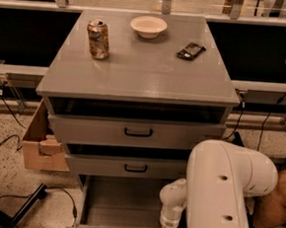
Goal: Open bottom drawer
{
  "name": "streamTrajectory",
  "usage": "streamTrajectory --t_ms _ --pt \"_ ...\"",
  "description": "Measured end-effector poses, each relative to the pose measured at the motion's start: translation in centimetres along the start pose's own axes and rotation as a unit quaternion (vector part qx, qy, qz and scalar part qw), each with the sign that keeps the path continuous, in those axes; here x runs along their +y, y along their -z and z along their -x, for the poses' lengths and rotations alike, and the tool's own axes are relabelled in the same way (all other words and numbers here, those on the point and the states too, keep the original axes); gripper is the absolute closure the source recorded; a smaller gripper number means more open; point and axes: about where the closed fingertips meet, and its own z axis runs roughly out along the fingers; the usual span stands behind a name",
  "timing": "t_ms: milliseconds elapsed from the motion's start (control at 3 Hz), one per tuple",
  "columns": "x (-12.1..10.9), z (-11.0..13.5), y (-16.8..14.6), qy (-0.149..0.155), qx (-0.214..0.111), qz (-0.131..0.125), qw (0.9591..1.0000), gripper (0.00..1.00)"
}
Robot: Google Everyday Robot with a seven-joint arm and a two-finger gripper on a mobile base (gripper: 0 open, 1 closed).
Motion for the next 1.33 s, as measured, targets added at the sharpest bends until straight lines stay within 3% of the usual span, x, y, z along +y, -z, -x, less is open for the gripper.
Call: streamTrajectory --t_ms 1000,1333 --pt "2.5 -0.6 0.4 -0.021 -0.002 0.002 0.9998 1.00" --pt "6.4 -1.5 1.0 -0.051 -0.008 0.005 0.9987 1.00"
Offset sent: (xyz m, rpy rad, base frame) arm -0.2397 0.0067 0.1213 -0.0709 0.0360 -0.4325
